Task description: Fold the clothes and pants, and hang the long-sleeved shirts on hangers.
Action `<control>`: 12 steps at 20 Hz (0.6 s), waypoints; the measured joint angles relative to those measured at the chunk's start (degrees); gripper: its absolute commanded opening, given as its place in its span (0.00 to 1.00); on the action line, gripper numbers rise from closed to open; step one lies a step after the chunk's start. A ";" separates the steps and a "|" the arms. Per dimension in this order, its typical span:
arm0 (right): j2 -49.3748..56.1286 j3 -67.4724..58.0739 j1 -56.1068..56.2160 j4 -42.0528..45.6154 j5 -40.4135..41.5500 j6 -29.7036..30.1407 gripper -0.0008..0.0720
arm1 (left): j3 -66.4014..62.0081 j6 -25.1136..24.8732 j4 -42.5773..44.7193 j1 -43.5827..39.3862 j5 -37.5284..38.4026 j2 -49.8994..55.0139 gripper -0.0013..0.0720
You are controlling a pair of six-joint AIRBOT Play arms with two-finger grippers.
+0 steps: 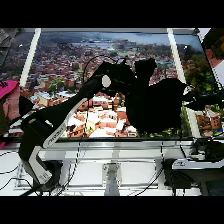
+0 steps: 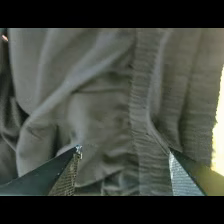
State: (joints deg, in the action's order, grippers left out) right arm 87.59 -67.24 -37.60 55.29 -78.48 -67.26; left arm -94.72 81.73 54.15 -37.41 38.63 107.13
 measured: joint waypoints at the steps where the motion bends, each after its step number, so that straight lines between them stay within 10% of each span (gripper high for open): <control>1: 0.00 0.00 0.00 0.81 -0.68 -0.55 0.84 | -0.63 0.24 0.22 -0.07 0.07 0.83 0.60; 5: 0.00 0.07 0.00 3.96 -3.26 -1.73 0.84 | -2.80 0.37 0.57 -0.28 -0.02 3.04 0.52; 8: 0.00 1.03 0.00 6.99 -4.20 -2.56 0.84 | -3.41 0.42 0.63 -0.55 -0.68 3.61 0.02; 12: 0.00 6.82 0.00 9.07 -5.46 -2.93 0.84 | -3.80 -1.09 0.94 -0.26 -0.92 2.82 0.02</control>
State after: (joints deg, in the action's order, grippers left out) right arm 87.59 -60.42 -37.60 64.36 -83.94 -70.19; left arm -98.52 80.64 55.09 -37.67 37.71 109.95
